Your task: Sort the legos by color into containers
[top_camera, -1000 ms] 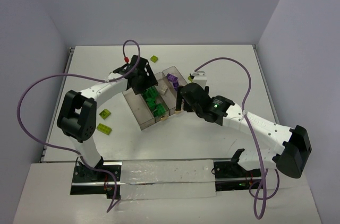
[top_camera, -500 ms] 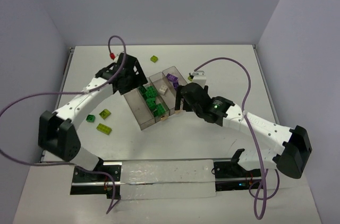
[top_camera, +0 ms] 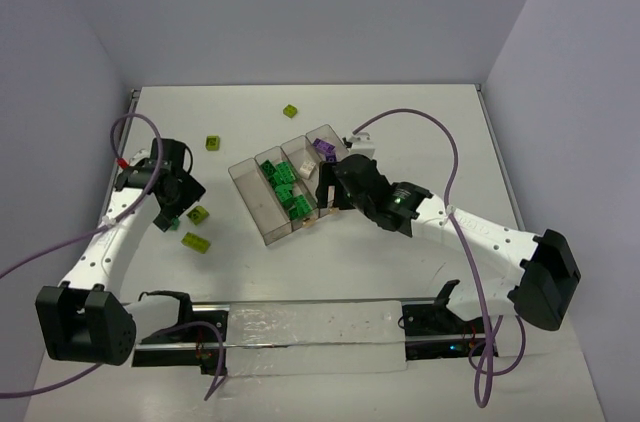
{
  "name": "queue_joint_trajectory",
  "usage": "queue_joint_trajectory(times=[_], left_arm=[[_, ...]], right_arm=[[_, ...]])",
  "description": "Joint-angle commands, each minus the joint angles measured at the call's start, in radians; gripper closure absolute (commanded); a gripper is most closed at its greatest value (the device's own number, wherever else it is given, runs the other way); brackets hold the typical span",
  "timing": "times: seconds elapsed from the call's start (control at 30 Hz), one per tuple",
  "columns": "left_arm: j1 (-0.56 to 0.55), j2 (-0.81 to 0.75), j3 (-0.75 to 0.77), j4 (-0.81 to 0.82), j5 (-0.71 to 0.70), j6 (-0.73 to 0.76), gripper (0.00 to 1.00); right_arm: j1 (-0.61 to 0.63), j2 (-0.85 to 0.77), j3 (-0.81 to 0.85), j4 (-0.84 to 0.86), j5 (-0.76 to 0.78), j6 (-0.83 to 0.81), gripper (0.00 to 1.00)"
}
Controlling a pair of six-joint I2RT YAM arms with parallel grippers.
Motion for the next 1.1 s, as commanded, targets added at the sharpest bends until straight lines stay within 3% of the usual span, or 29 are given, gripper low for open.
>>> queue_joint_trajectory(times=[0.0, 0.1, 0.27, 0.57, 1.07], left_arm=[[0.107, 0.022, -0.006, -0.013, -0.007, -0.055, 0.17], [0.221, 0.057, -0.041, 0.045, 0.067, -0.007, 0.16], [0.263, 0.139, -0.077, 0.127, 0.135, 0.006, 0.18], [0.327, 0.227, -0.085, 0.221, 0.048, -0.098, 0.22], [0.381, 0.338, -0.129, 0.418, 0.064, -0.106, 0.24]], right_arm=[[0.006, -0.014, -0.027, 0.070, -0.019, -0.015, 0.13], [0.006, -0.023, -0.035, 0.069, -0.017, -0.018, 0.13], [0.006, -0.031, -0.041, 0.075, -0.021, -0.029, 0.13], [0.004, -0.031, -0.066, 0.072, -0.024, -0.039, 0.13], [0.006, 0.027, -0.040, 0.072, -0.076, -0.018, 0.13]])
